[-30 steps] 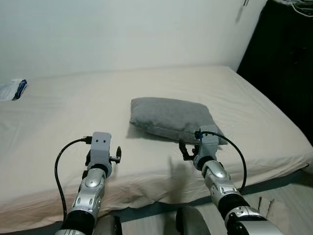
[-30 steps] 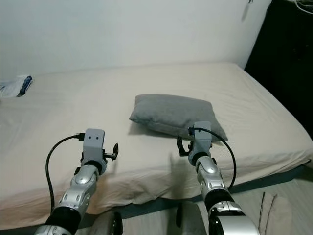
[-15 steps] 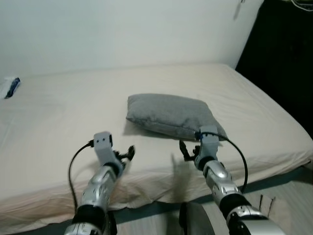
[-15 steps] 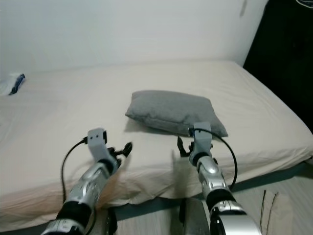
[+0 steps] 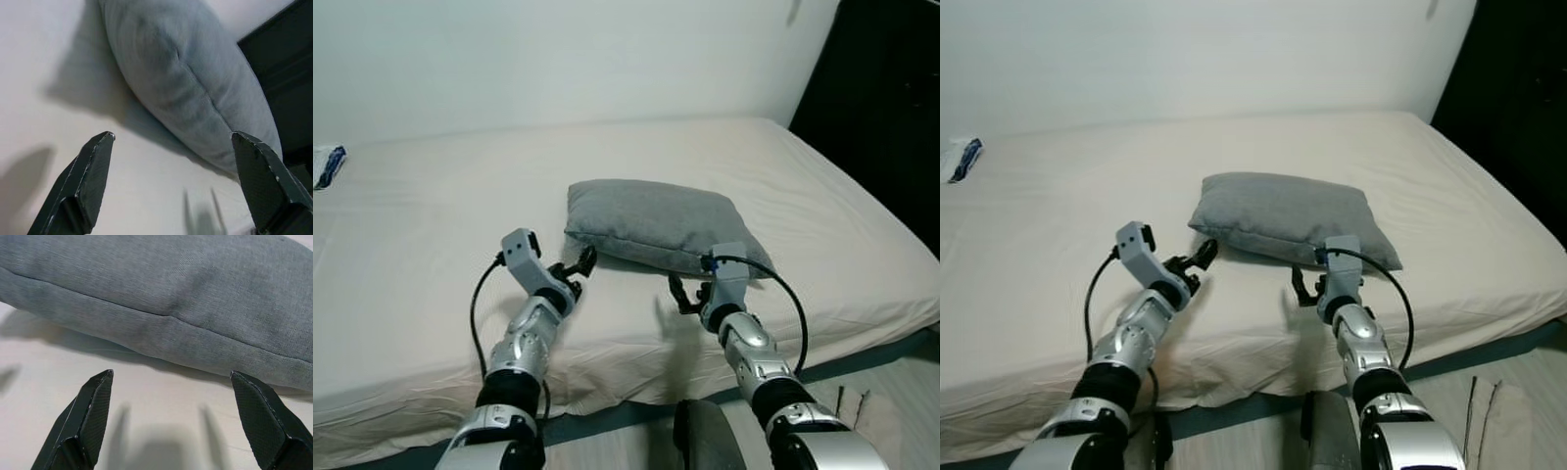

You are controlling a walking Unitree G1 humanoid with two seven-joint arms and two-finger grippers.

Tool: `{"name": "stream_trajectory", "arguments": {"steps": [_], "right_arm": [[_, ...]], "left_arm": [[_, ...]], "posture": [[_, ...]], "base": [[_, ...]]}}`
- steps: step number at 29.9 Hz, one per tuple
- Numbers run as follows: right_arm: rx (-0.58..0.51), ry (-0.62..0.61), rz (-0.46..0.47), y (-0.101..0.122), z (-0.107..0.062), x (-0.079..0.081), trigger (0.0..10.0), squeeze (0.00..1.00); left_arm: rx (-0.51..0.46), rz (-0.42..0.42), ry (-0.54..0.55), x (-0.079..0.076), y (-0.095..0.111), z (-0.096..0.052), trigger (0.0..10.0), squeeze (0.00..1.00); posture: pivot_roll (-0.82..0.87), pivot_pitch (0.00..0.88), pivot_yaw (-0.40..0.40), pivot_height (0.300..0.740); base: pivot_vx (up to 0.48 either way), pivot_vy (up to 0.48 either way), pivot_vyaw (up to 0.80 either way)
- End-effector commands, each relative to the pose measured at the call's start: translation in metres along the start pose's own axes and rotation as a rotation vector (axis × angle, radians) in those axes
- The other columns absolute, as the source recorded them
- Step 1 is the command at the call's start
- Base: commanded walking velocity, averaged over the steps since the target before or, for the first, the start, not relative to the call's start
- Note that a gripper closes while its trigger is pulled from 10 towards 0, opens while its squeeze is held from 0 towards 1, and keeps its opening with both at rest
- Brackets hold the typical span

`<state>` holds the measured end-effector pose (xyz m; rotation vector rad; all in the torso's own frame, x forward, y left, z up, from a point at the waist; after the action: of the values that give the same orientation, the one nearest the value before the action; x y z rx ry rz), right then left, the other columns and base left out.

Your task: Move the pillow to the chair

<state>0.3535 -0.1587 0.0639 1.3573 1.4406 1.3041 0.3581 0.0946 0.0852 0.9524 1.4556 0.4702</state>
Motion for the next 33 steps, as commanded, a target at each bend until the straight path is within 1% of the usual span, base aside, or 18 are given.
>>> {"name": "stream_trajectory", "arguments": {"steps": [1,2,3,4,5,7,8,10,16,22,23,24,26,27,28,29,31,33], "right_arm": [[0.004,-0.002,-0.015,-0.002,-0.001,-0.001,10.0,0.00],[0.004,-0.002,-0.015,-0.002,-0.001,-0.001,10.0,0.00],[0.006,-0.004,-0.007,-0.003,-0.002,-0.001,10.0,0.00],[0.006,-0.004,-0.007,-0.003,-0.002,-0.001,10.0,0.00],[0.005,-0.004,-0.001,-0.004,-0.002,0.000,10.0,0.00],[0.005,-0.004,-0.001,-0.004,-0.002,0.000,10.0,0.00],[0.006,-0.003,0.004,-0.005,-0.003,0.001,10.0,0.00],[0.009,-0.003,0.010,-0.008,-0.004,0.002,10.0,0.00],[0.015,-0.006,0.015,-0.013,-0.007,0.002,10.0,0.00],[0.010,-0.011,0.014,-0.012,-0.007,0.001,10.0,0.00],[0.009,-0.013,0.012,-0.012,-0.007,0.000,10.0,0.00],[0.008,-0.016,0.010,-0.011,-0.007,0.000,10.0,0.00],[0.008,-0.016,0.010,-0.011,-0.007,0.000,10.0,0.00],[0.006,-0.017,0.009,-0.011,-0.007,0.000,10.0,0.00],[0.006,-0.017,0.009,-0.011,-0.007,0.000,10.0,0.00],[0.003,-0.020,0.007,-0.010,-0.007,0.000,10.0,0.00],[0.003,-0.020,0.007,-0.010,-0.007,0.000,10.0,0.00],[-0.003,-0.027,0.006,-0.009,-0.007,0.000,10.0,0.00]], "left_arm": [[0.010,-0.055,0.010,-0.002,-0.005,0.001,10.0,0.00],[0.010,-0.055,0.010,-0.002,-0.005,0.001,10.0,0.00],[0.006,-0.096,0.000,-0.006,-0.006,0.003,10.0,0.07],[0.006,-0.096,0.000,-0.006,-0.006,0.003,10.0,0.07],[0.000,-0.122,-0.013,-0.011,-0.006,0.004,10.0,0.62],[0.000,-0.122,-0.013,-0.011,-0.006,0.004,10.0,0.62],[-0.009,-0.147,-0.041,-0.017,-0.006,0.006,10.0,1.00],[-0.023,-0.180,-0.095,-0.030,-0.005,0.010,10.0,1.00],[-0.045,-0.244,-0.118,-0.042,-0.003,0.016,10.0,1.00],[-0.050,-0.196,-0.119,-0.049,-0.001,0.021,10.0,1.00],[-0.042,-0.164,-0.119,-0.052,-0.001,0.023,10.0,0.84],[-0.031,-0.115,-0.113,-0.054,-0.001,0.025,10.0,0.51],[-0.031,-0.115,-0.113,-0.054,-0.001,0.025,10.0,0.51],[-0.021,-0.076,-0.104,-0.055,0.000,0.026,10.0,0.06],[-0.021,-0.076,-0.104,-0.055,0.000,0.026,10.0,0.06],[-0.009,-0.008,-0.076,-0.056,0.000,0.028,10.0,0.00],[-0.009,-0.008,-0.076,-0.056,0.000,0.028,10.0,0.00],[0.004,0.031,-0.037,-0.058,0.004,0.033,10.0,0.00]], "posture": [[-0.04,0.125,-0.027,0.557],[-0.04,0.125,-0.027,0.557],[-0.04,0.136,-0.022,0.557],[-0.04,0.136,-0.022,0.557],[-0.05,0.147,-0.019,0.557],[-0.05,0.147,-0.019,0.557],[-0.05,0.152,-0.017,0.557],[-0.05,0.161,-0.013,0.557],[-0.06,0.172,0.001,0.557],[-0.07,0.179,0.011,0.557],[-0.08,0.182,0.016,0.557],[-0.08,0.183,0.020,0.557],[-0.08,0.183,0.020,0.557],[-0.08,0.184,0.024,0.557],[-0.08,0.184,0.024,0.557],[-0.09,0.187,0.035,0.557],[-0.09,0.187,0.035,0.557],[-0.10,0.191,0.050,0.557]], "base": [[0.000,0.000,0.00],[0.000,0.000,0.00],[0.000,0.000,0.00],[0.000,0.000,0.00],[0.000,0.000,0.00],[0.000,0.000,0.00],[0.000,0.000,0.00],[0.000,0.000,0.00],[0.000,0.000,0.00],[0.000,0.000,0.00],[0.000,0.000,0.00],[0.000,0.000,0.00],[0.000,0.000,0.00],[0.000,0.000,0.00],[0.000,0.000,0.00],[0.000,0.000,0.00],[0.000,0.000,0.00],[0.000,0.000,0.00]]}}
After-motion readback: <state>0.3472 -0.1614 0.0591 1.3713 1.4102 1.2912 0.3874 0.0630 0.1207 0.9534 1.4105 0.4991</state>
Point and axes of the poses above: a point about 5 cm out from each wrist's last joint towards the gripper, its own z axis pointing out of the wrist towards the gripper, its own y axis along the axis of the wrist's last joint, x = y × z, the point moved 1 cm from there along z, pointing out of the wrist towards the gripper, and after that the axes turned 5 degrees about z, right-handed, at the moved point
